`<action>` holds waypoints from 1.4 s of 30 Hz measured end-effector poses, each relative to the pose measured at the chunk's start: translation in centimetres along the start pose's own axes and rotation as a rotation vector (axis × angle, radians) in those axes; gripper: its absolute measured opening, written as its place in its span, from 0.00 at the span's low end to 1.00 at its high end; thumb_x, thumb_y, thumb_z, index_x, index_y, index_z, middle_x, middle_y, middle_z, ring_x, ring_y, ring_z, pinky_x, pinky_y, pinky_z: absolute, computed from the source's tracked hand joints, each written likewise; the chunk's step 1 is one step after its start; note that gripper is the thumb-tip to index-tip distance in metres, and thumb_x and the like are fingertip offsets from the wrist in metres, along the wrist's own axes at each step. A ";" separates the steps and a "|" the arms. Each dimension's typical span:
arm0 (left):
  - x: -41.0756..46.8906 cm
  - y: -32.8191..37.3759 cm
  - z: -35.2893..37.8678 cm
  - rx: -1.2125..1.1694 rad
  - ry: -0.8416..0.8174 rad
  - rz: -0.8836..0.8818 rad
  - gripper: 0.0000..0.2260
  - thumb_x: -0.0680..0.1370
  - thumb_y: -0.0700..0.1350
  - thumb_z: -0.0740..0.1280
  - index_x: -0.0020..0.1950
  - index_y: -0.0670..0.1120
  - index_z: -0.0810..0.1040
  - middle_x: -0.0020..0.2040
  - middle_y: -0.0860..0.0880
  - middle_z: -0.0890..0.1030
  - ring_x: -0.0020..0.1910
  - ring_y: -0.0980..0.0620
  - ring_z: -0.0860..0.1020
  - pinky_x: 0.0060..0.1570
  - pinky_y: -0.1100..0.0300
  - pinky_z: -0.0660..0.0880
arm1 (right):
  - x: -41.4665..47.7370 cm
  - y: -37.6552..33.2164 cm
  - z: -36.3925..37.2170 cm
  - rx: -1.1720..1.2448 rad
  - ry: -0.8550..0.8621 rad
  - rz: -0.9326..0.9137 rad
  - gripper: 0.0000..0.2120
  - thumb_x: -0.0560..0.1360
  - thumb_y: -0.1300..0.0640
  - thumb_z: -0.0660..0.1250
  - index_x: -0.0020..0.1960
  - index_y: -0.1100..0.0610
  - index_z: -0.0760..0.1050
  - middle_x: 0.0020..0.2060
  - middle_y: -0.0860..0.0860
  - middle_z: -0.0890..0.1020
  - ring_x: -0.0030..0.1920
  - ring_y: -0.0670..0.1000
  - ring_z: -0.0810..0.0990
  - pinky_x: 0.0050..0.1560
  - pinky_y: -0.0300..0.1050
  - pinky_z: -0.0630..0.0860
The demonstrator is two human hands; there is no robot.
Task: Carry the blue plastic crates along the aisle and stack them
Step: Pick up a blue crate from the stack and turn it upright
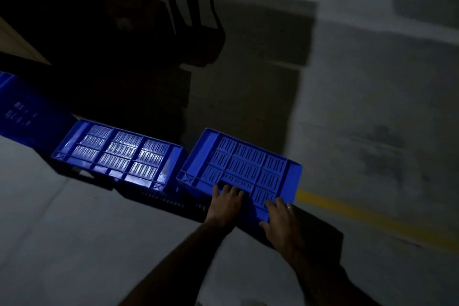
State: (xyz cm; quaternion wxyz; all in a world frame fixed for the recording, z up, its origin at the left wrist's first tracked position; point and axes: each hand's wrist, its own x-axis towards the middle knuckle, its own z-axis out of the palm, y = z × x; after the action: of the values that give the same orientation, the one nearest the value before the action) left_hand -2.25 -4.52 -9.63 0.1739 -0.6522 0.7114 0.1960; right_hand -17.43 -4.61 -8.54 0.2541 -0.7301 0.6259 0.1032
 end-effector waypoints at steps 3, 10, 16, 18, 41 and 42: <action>0.3 0.0 -0.9 0.013 -0.045 0.038 0.27 0.78 0.43 0.63 0.76 0.47 0.59 0.74 0.42 0.64 0.73 0.40 0.60 0.73 0.38 0.49 | 0.1 0.2 0.3 -0.006 0.004 -0.005 0.26 0.73 0.51 0.68 0.68 0.54 0.66 0.67 0.53 0.68 0.66 0.56 0.65 0.67 0.49 0.66; 0.5 -0.3 -1.2 -0.086 -0.054 0.097 0.25 0.78 0.41 0.63 0.76 0.47 0.63 0.73 0.42 0.65 0.72 0.40 0.61 0.73 0.44 0.53 | 0.1 0.6 0.5 -0.033 0.019 -0.031 0.26 0.73 0.52 0.68 0.68 0.56 0.66 0.67 0.53 0.69 0.67 0.56 0.65 0.67 0.49 0.66; -0.5 0.2 -0.1 -0.135 -0.010 0.095 0.20 0.81 0.44 0.58 0.74 0.48 0.66 0.72 0.43 0.68 0.69 0.42 0.65 0.71 0.47 0.57 | -1.8 0.9 0.6 -0.069 0.044 -0.045 0.24 0.75 0.53 0.66 0.68 0.56 0.66 0.67 0.54 0.69 0.68 0.57 0.65 0.65 0.49 0.68; -1.0 0.3 0.5 -0.151 -0.003 0.089 0.20 0.81 0.44 0.57 0.73 0.48 0.67 0.71 0.44 0.69 0.69 0.42 0.65 0.70 0.47 0.58 | -2.6 0.9 0.3 -0.080 0.052 -0.052 0.23 0.75 0.54 0.66 0.68 0.57 0.67 0.66 0.54 0.70 0.67 0.58 0.66 0.64 0.50 0.68; -18.3 -4.9 3.5 -0.532 0.055 -0.363 0.14 0.79 0.47 0.62 0.65 0.50 0.74 0.67 0.46 0.73 0.69 0.45 0.69 0.69 0.46 0.64 | -10.3 -9.8 -2.8 -0.313 -0.154 -0.549 0.23 0.75 0.53 0.65 0.68 0.51 0.64 0.67 0.50 0.68 0.68 0.52 0.65 0.68 0.49 0.67; -19.9 -5.6 3.8 -0.574 0.060 -0.390 0.13 0.78 0.48 0.64 0.63 0.50 0.74 0.66 0.47 0.74 0.68 0.46 0.69 0.69 0.46 0.64 | -11.1 -11.1 -2.7 -0.328 -0.168 -0.578 0.24 0.74 0.53 0.65 0.68 0.51 0.64 0.67 0.50 0.68 0.68 0.52 0.65 0.68 0.49 0.66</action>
State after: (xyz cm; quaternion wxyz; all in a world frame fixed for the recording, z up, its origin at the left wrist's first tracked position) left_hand 5.06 14.11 -3.15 -0.0034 -0.8036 0.4941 0.3318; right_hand -9.35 4.54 1.64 0.2025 -0.8975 0.3449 0.1860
